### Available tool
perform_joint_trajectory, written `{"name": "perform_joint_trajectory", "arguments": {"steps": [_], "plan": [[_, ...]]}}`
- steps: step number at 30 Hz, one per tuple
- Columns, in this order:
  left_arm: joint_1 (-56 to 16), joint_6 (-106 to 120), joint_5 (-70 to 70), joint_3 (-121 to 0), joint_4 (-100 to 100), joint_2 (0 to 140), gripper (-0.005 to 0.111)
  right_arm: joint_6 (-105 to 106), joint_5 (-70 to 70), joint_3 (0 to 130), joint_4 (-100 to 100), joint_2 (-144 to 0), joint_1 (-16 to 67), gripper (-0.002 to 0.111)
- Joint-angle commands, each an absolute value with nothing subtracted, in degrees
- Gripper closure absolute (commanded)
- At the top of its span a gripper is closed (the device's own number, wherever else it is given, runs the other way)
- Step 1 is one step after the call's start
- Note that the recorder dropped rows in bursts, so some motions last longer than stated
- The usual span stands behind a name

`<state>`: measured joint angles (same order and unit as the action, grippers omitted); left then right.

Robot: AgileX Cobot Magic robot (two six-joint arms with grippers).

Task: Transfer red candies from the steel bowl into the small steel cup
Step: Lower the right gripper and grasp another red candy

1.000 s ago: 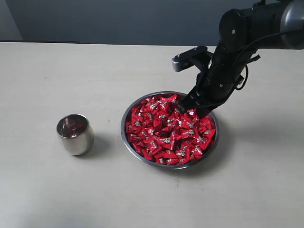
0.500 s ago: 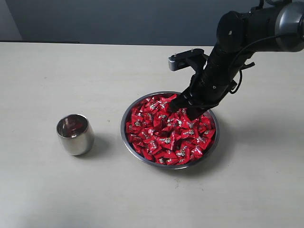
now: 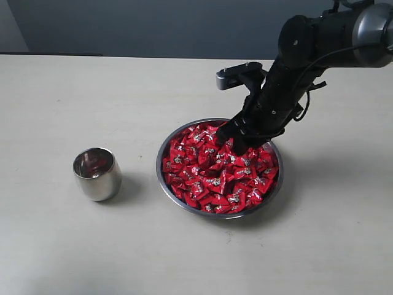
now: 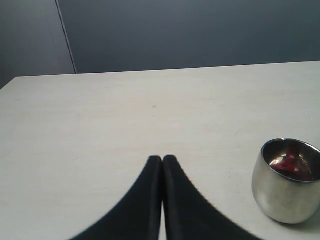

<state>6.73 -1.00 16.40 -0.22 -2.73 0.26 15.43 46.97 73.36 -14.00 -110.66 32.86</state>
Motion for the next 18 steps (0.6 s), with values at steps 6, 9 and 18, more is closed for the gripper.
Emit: {"name": "perform_joint_trajectory", "arguments": {"steps": [6,9,18], "plan": [[6.77,-1.12,16.29,0.0,-2.57,0.0,0.106,14.71,51.7,78.05,-12.79,-115.47,32.65,0.069],[6.77,-1.12,16.29,0.0,-2.57,0.0,0.106,14.09,51.99,78.98,-10.03,-115.47,32.65,0.069],[6.77,-1.12,16.29,0.0,-2.57,0.0,0.106,13.39,52.38,79.1,-9.26,-115.56,32.65,0.069]]}}
